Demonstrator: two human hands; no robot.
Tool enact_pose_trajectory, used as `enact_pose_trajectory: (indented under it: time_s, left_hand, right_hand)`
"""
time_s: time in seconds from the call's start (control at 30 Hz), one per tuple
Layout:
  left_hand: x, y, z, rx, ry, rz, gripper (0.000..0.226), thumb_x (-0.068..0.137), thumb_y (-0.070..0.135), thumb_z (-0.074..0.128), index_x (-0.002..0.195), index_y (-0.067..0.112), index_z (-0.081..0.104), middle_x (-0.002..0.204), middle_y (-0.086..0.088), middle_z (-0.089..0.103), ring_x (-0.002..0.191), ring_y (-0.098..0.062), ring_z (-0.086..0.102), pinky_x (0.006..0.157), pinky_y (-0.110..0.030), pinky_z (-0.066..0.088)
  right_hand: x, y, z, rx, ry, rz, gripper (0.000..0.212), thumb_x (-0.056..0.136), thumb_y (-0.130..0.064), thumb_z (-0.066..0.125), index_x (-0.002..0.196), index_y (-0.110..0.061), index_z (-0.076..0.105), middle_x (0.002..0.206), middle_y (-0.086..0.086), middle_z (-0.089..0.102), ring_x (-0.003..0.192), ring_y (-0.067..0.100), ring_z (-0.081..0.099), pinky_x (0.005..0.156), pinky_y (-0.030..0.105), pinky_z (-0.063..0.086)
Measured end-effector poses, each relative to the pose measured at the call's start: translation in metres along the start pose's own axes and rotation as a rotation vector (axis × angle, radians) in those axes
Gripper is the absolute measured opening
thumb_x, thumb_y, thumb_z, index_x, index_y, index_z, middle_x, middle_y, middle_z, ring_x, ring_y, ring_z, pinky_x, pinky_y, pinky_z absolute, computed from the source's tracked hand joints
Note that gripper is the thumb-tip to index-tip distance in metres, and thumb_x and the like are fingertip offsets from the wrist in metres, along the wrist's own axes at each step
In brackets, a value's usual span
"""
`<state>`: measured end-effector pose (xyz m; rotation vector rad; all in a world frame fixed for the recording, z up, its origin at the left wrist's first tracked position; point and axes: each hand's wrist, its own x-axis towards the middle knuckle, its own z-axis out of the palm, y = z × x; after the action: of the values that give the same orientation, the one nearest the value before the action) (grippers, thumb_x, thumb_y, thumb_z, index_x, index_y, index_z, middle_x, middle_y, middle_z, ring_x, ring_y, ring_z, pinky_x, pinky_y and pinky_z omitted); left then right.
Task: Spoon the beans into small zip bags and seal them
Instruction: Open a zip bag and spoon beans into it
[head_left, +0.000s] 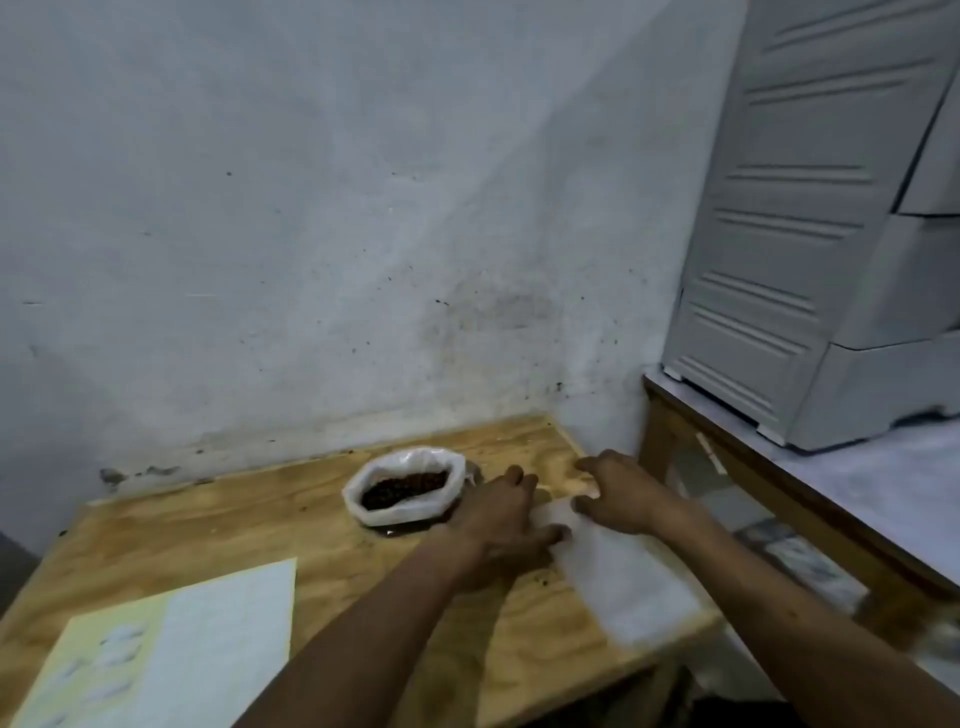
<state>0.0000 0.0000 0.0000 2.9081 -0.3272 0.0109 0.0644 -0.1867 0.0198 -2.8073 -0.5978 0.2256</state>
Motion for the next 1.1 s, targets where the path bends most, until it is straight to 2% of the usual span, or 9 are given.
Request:
enact_pose_trajectory:
  time_s: [0.1,0.2,0.4,0.53,0.67,0.83,0.9,1.0,1.1]
  left_hand:
    - [-0.001,0.009,0.008,-0.002,-0.053,-0.032,0.067,0.088,0.067,0.056,0.125,0.012,0.055,0.12,-0.01,0.05,0.101,-0.031,0.057,0.071,-0.038,0.039]
    - [0.0,0.012,0.012,-0.026,-0.035,-0.036,0.061,0.087,0.065,0.06,0.113,0.01,0.061,0.115,-0.008,0.049,0.095,-0.03,0.057,0.068,-0.036,0.036]
    - [0.0,0.016,0.015,-0.007,0.053,-0.008,0.064,0.085,0.061,0.065,0.122,0.009,0.062,0.122,-0.008,0.051,0.1,-0.032,0.06,0.072,-0.037,0.042]
    - [-0.002,0.013,0.016,-0.038,0.129,-0.009,0.066,0.087,0.06,0.064,0.133,0.013,0.059,0.127,-0.007,0.052,0.108,-0.031,0.058,0.082,-0.038,0.046]
    - [-0.005,0.008,0.008,-0.186,0.177,-0.01,0.063,0.094,0.052,0.061,0.145,0.018,0.051,0.137,-0.005,0.054,0.116,-0.026,0.057,0.093,-0.039,0.049]
    - [-0.008,0.003,-0.021,-0.761,0.313,-0.083,0.026,0.097,0.014,0.067,0.121,0.004,0.068,0.097,-0.014,0.075,0.078,-0.016,0.071,0.075,-0.032,0.06]
    - [-0.01,-0.001,-0.039,-0.89,0.384,-0.112,0.018,0.097,0.003,0.063,0.114,-0.002,0.069,0.089,-0.02,0.075,0.068,-0.017,0.069,0.063,-0.024,0.057]
    - [-0.014,-0.011,-0.067,-0.954,0.541,-0.145,0.014,0.098,0.002,0.062,0.109,-0.001,0.07,0.084,-0.017,0.074,0.066,-0.018,0.07,0.059,-0.019,0.053]
    - [-0.018,-0.025,-0.092,-0.878,0.699,-0.125,0.014,0.098,0.008,0.065,0.11,0.006,0.071,0.082,-0.007,0.074,0.068,-0.013,0.072,0.063,-0.018,0.054]
  right_hand:
    - [-0.003,0.008,0.007,-0.016,-0.042,0.032,0.068,0.093,-0.045,0.064,0.15,-0.014,0.044,0.15,0.013,0.044,0.14,0.03,0.043,0.109,0.037,0.042]
    - [-0.004,0.013,0.016,0.029,0.005,0.036,0.06,0.091,-0.043,0.069,0.143,-0.017,0.054,0.147,0.009,0.05,0.137,0.027,0.047,0.107,0.033,0.042]
    - [-0.01,0.021,0.014,0.125,0.166,-0.042,0.028,0.08,-0.036,0.082,0.099,-0.026,0.065,0.113,-0.003,0.059,0.101,0.016,0.058,0.075,0.027,0.043]
    - [-0.007,0.025,-0.007,0.275,0.165,-0.092,0.016,0.076,-0.027,0.087,0.073,-0.027,0.071,0.086,-0.009,0.071,0.082,0.0,0.063,0.068,0.016,0.043]
    - [-0.004,0.018,-0.033,0.281,0.12,-0.125,0.012,0.082,-0.024,0.082,0.075,-0.03,0.074,0.077,-0.013,0.072,0.073,-0.006,0.064,0.067,0.013,0.042]
    - [0.007,-0.001,-0.055,0.355,0.201,-0.14,0.01,0.086,-0.032,0.078,0.088,-0.023,0.078,0.089,-0.01,0.075,0.091,0.007,0.067,0.076,0.024,0.05]
    - [0.012,-0.019,-0.06,0.395,0.309,-0.13,0.022,0.085,-0.037,0.078,0.101,-0.022,0.074,0.101,-0.008,0.072,0.097,0.011,0.065,0.08,0.027,0.05]
    - [0.014,-0.054,-0.07,0.497,0.582,-0.152,0.043,0.082,-0.046,0.079,0.117,-0.025,0.064,0.114,-0.007,0.058,0.1,0.011,0.059,0.082,0.03,0.051]
    - [0.013,-0.093,-0.082,0.519,0.696,-0.199,0.039,0.085,-0.063,0.066,0.091,-0.024,0.067,0.093,-0.009,0.069,0.083,0.009,0.065,0.075,0.035,0.056]
